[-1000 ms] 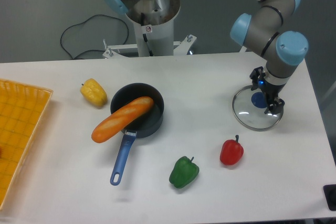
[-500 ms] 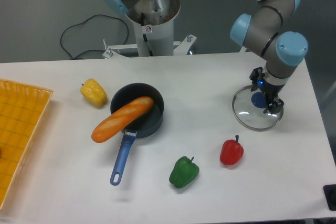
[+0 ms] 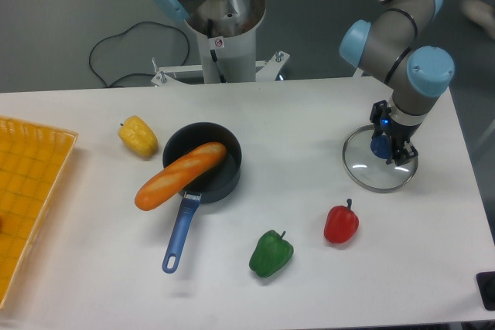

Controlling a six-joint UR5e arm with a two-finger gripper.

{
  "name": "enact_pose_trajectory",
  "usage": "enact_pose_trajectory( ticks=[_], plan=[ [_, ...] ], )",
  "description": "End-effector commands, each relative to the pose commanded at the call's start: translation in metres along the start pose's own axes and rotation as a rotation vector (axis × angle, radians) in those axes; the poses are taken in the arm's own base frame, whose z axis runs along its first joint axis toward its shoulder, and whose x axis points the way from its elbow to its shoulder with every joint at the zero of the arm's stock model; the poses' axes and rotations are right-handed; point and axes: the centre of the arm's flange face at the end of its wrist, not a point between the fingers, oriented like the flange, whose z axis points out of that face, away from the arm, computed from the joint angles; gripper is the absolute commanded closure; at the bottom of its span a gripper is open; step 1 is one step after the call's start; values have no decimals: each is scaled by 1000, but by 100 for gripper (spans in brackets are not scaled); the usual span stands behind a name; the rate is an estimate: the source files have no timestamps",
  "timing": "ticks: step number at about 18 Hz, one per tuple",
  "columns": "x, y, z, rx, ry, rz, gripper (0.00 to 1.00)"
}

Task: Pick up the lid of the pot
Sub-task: 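Close the gripper on the blue knob of the lid, then lift the glass lid by its knob and carry it over the saucepan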

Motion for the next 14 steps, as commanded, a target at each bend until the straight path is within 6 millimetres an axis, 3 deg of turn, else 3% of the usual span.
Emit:
enact_pose_trajectory(
  ticks=[4, 9, 14],
  plan=[
    [-9, 1, -13, -13, -15, -14, 52],
    [-31, -34, -49, -75, 26, -32, 52],
    [-29, -77, -86, -97, 41, -30, 52]
  ],
)
